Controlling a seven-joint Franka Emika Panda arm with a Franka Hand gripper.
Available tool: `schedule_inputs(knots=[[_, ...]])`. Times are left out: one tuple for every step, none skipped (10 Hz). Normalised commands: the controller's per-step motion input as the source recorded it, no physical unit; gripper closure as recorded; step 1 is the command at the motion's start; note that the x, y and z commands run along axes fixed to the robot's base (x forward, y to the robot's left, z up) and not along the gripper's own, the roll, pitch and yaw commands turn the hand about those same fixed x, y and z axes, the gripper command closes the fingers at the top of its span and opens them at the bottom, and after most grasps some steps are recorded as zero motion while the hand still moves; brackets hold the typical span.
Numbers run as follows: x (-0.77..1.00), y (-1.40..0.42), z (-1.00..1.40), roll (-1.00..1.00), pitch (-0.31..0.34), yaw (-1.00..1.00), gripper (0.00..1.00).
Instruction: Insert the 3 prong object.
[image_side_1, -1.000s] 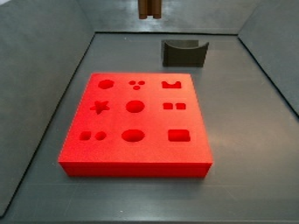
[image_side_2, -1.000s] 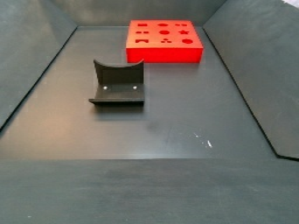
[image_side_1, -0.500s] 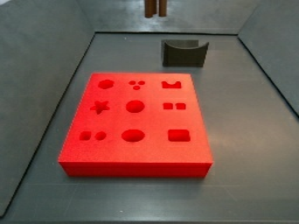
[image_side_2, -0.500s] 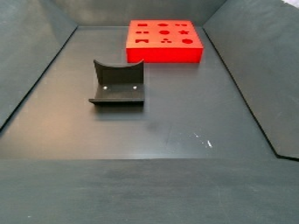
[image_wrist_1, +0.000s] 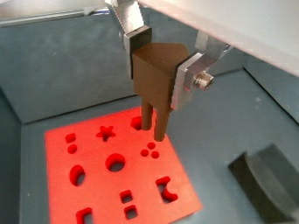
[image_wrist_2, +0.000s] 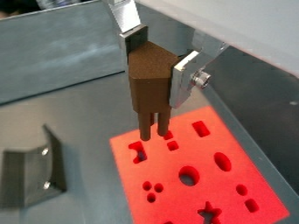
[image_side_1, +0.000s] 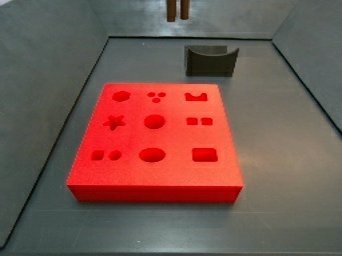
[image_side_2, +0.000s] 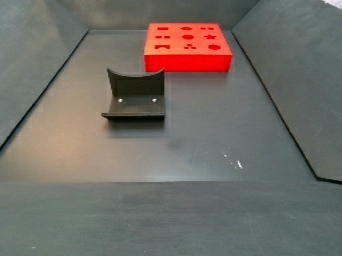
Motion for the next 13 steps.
schedule_inputs(knots=[[0.00,0.09,-0.21,0.24,0.106,0.83,1.00],[0.00,0.11,-0.20,0.24,0.111,0.82,1.00],[0.00,0.28,-0.29,0.16,0.044,0.71,1.00],[0.00,0.39,-0.11,-0.04,-0.030,0.40,1.00],[0.00,0.00,-0.07,0.00,0.000,0.00,1.00],[-0.04,0.15,-0.45,-0.12,-0.089,0.19,1.00],[-0.02,0.06,-0.48,-0.21,-0.117,0.39,1.00],[-0.02,0.00,-0.42,-0.20,-0.104,0.43,1.00],[0.00,0.00,-0.38,-0.14,-0.067,0.47,1.00],[0.00,-0.03,-0.43,-0.05,-0.043,0.75,1.00],[0.00,-0.02,-0.34,-0.03,-0.037,0.93,1.00],[0.00,-0.05,-0.38,-0.03,-0.039,0.97,1.00],[-0.16,-0.10,-0.23,-0.06,-0.004,0.53,1.00]])
